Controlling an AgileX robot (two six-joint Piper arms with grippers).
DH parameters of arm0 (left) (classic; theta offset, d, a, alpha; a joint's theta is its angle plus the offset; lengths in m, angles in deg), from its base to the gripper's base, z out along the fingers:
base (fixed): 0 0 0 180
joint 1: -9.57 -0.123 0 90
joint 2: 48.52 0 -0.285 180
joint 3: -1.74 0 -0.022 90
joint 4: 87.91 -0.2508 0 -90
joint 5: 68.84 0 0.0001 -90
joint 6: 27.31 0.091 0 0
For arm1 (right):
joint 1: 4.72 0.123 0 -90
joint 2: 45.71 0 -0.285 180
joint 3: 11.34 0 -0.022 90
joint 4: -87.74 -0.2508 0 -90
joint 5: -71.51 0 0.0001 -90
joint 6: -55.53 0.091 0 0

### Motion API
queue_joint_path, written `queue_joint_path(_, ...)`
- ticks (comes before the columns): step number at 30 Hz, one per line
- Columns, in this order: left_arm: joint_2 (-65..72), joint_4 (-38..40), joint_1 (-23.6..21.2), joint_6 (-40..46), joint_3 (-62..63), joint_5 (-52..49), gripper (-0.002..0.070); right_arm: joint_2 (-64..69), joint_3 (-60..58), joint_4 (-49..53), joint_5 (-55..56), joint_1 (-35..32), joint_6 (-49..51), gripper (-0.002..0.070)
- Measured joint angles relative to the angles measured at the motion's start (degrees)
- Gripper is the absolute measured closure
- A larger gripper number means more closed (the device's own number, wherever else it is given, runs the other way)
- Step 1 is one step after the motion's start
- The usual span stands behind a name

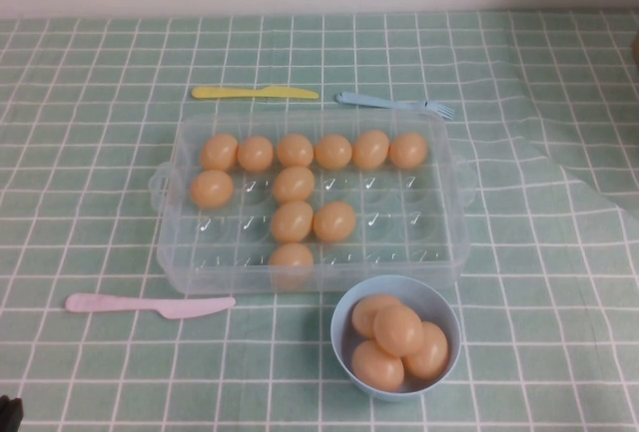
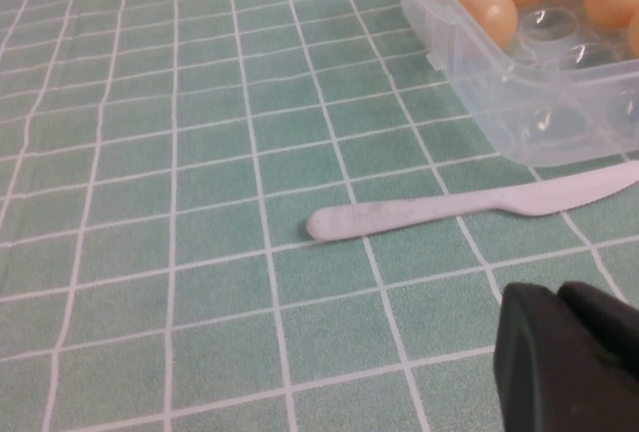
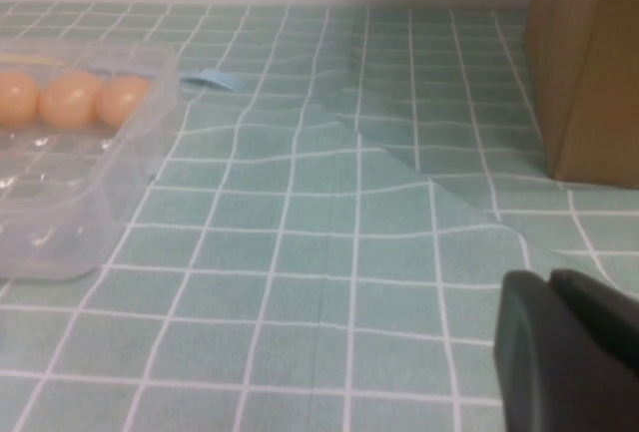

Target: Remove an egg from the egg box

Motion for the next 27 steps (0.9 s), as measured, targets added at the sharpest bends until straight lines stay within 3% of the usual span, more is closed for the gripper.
queue_joint_path(11,0.00,0.00,0.00,0.00,0.00,0.00,0.0678,0.00,-0.02,-4.41,-5.75,0.00,-8.63,0.0694)
queue_joint_path(27,0.00,0.00,0.00,0.00,0.00,0.00,0.0678,0.00,-0.02,-5.61,-6.62,0.00,-9.18,0.0694)
